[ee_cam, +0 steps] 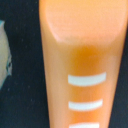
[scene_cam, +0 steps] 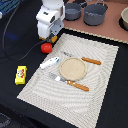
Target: Interact with the objects in diverse but meaningful ways.
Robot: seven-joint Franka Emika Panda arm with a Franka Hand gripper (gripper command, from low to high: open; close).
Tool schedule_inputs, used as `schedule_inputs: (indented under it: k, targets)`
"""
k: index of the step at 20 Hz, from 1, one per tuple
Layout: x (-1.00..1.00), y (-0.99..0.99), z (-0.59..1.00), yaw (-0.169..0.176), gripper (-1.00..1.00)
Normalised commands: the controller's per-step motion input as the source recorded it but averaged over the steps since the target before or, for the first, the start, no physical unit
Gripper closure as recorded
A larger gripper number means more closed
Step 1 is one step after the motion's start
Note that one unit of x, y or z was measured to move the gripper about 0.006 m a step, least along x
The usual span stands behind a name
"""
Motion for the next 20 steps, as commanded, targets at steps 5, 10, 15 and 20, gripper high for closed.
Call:
schedule_inputs:
  k: [5, 10, 15, 20]
  targets:
    - [-0.25, 0.00, -0.38, 0.006, 1.00]
    - [-0.13, 0.00, -0.18, 0.000, 1.00]
    - [-0.02, -0.03, -0.06, -0.004, 1.00]
    - [0.73, -0.03, 0.95, -0.035, 1.00]
